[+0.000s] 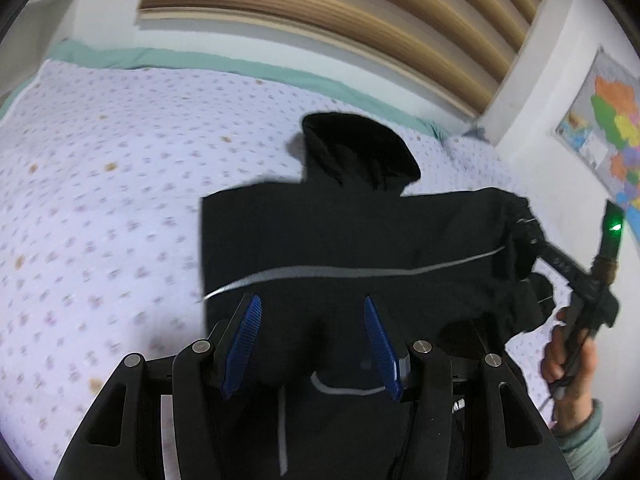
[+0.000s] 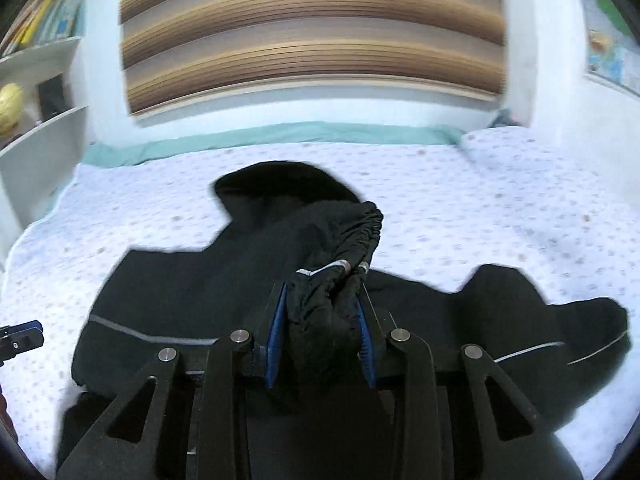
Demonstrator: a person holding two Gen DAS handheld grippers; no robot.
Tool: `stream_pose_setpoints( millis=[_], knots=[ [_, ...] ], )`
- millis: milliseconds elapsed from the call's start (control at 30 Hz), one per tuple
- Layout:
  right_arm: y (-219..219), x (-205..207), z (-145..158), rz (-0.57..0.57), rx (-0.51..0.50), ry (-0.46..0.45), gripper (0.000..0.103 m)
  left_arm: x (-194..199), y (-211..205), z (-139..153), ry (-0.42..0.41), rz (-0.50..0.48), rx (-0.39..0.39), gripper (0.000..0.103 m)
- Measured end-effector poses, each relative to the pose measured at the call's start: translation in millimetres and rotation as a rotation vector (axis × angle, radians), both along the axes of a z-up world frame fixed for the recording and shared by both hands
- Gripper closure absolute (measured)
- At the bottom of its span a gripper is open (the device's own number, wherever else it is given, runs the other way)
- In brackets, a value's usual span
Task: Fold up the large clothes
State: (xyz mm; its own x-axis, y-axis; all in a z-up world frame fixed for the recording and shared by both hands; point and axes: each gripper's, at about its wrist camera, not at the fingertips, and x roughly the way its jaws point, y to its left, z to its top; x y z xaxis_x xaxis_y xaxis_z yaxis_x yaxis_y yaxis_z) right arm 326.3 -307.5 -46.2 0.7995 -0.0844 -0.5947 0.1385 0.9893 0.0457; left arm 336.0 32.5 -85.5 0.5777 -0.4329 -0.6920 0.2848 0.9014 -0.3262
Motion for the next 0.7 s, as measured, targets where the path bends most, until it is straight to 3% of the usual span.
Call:
stream_pose_setpoints(
  millis=[100, 267, 333, 433, 567, 700],
  knots=[
    [-31.8, 4.8, -16.1, -0.032, 0.0, 0.042, 0.068, 18.1, -33.8, -25.6, 0.045, -0.035, 0.035, 0.048],
    [-65.8, 21.1, -98.6, -0.066, 0.009, 0.196, 0.067, 45.7, -59.0, -101.0, 0.19, -0.015, 0.113, 0.048],
    [-80.7, 30.5, -130.8, -0.075, 0.047, 0.259, 0.067, 49.6, -57.3, -122.0, 0.191, -0.019, 0.106, 0.048],
    [-92.2, 35.7, -167.3, -0.08, 0.069, 0.312, 0.066, 48.0, -58.3, -123.3, 0.168, -0.056, 0.122, 0.048],
    [-98.9, 30.4, -167.1, -0.064, 0.112, 0.32, 0.054, 40.2, -56.3, -109.1, 0.141, -0.059, 0.132, 0.048],
    [-93.9, 2.3, -121.8, -0.056, 0.18, 0.213, 0.04, 16.4, -46.5, -76.7, 0.058, -0.063, -0.006, 0.048]
  ],
)
